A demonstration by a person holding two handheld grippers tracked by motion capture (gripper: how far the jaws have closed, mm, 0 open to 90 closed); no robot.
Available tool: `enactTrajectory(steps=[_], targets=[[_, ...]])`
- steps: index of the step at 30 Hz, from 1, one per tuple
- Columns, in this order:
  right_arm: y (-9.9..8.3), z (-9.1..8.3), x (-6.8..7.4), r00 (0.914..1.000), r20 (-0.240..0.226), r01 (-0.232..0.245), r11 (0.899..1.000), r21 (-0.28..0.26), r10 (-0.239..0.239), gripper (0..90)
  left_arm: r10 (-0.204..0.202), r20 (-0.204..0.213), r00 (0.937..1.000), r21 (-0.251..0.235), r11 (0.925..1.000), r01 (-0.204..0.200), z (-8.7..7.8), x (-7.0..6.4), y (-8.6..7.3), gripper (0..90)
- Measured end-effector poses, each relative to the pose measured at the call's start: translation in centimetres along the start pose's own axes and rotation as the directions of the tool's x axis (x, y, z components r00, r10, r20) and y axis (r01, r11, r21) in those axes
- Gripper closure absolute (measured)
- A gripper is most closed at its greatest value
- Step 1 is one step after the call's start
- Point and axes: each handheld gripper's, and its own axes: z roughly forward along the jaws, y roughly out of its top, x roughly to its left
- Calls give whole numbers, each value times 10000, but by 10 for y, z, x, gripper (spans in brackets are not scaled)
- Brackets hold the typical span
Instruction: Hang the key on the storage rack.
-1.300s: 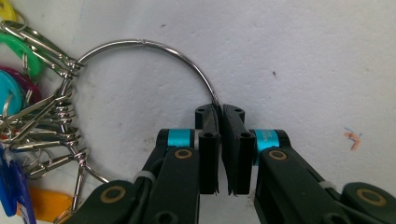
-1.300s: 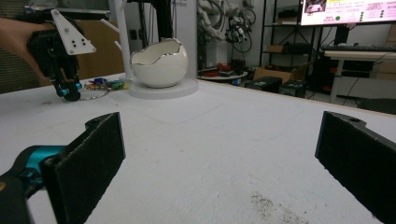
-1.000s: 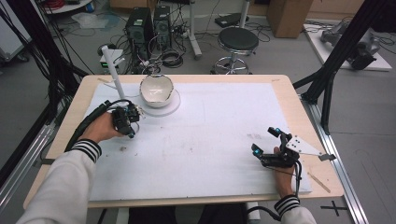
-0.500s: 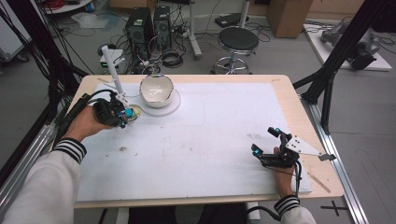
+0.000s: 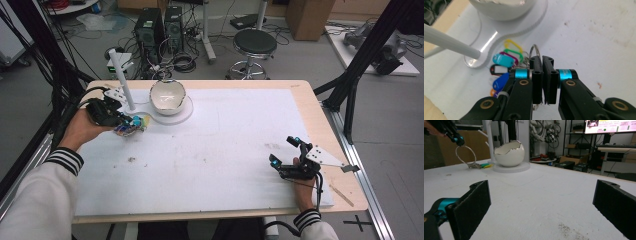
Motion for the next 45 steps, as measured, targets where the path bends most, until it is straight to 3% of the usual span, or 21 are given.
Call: enactTrajectory(steps=[14, 17, 25, 29, 37, 40, 45], targets=[[0, 0, 0, 10000, 10, -2, 10000, 6, 2, 10, -446, -255, 9987, -1334, 9902, 408, -25, 7, 1, 867], [0, 0, 0, 10000, 14, -1, 10000, 11, 1, 10, -657, -228, 9976, -1823, 9814, 605, -30, 9, 2, 867], [0, 0, 0, 10000, 29, 23, 10000, 13, -23, 10, -899, -198, 9958, -2589, 9624, 817, -43, 14, 6, 867], [0, 0, 0, 10000, 26, -3, 10000, 18, 3, 10, -992, -271, 9947, -2610, 9612, 887, -45, 17, 7, 867], [0, 0, -1, 10000, 18, -5, 10000, 1, 5, 10, -1089, -361, 9934, -3007, 9492, 931, -54, 25, 15, 867], [0, 0, -1, 10000, -11, -29, 10000, -12, 29, 10, -1151, -403, 9925, -3261, 9405, 958, -57, 29, 19, 867], [0, 0, -1, 10000, -13, -32, 10000, -12, 32, 10, -1191, -571, 9912, -3344, 9378, 934, -61, 34, 23, 867]])
